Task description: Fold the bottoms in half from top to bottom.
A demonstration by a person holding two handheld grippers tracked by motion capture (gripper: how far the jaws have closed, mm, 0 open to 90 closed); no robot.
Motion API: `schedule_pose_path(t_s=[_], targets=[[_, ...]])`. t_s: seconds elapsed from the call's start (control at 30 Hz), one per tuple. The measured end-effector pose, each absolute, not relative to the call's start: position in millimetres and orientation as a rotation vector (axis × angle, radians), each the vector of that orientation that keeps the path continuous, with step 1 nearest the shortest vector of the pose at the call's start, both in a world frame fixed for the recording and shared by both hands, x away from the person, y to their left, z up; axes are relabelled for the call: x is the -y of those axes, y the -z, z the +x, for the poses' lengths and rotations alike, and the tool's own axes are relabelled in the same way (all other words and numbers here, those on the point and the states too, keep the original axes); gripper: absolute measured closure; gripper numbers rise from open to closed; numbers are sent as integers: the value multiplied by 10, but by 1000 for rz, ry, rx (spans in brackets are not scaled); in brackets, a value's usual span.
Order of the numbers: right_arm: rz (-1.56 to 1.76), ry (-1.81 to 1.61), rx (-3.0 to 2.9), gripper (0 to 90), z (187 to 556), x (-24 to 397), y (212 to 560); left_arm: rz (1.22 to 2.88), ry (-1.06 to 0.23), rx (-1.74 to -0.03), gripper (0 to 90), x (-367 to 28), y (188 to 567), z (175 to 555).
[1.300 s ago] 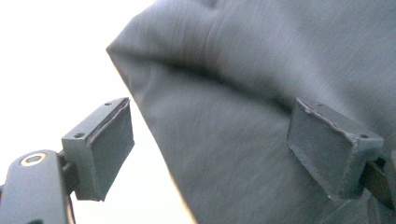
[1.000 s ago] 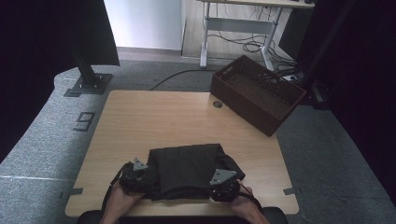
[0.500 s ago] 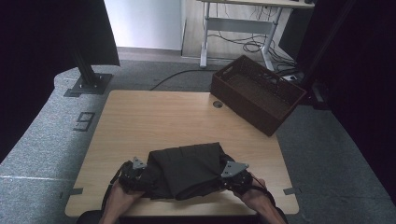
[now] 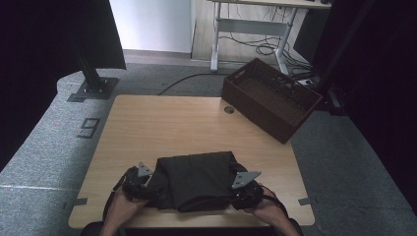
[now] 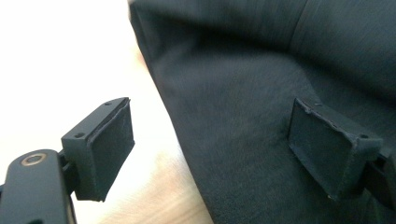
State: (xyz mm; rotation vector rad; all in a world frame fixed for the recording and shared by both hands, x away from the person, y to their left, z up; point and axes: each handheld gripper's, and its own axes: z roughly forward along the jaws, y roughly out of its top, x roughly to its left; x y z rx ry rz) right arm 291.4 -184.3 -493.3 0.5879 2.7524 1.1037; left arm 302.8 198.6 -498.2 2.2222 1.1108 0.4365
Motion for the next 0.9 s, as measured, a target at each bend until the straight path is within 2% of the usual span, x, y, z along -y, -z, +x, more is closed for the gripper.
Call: schedule_pose_path(t_s=[0.17,0.33,0.5,0.53,0.6,0.77,0.9], targets=[[611,-1223,-2743,293,2995,2077,4626,2165,-434,-1067,145,-1928,4664,3209],[789,-1162,-2562,244,3355,2139,4545,2149,-406,-1096,145,-1814,4690,3480],[938,-1115,-2467,187,3798,1922,4701,2183,-403,-1140,144,-1734,4901,3623],[938,-1115,-2467,187,3798,1922,4701,2183,-403,-1140,143,-1734,4901,3623],[975,-1084,-2459,159,3995,1783,4850,2165,-447,-1189,142,-1741,4998,3676],[1010,-993,-2427,135,4174,1696,5117,2208,-521,-1231,132,-1712,5186,3745],[1044,-1000,-2455,140,4223,1696,5268,2169,-500,-1252,132,-1731,5265,3769]])
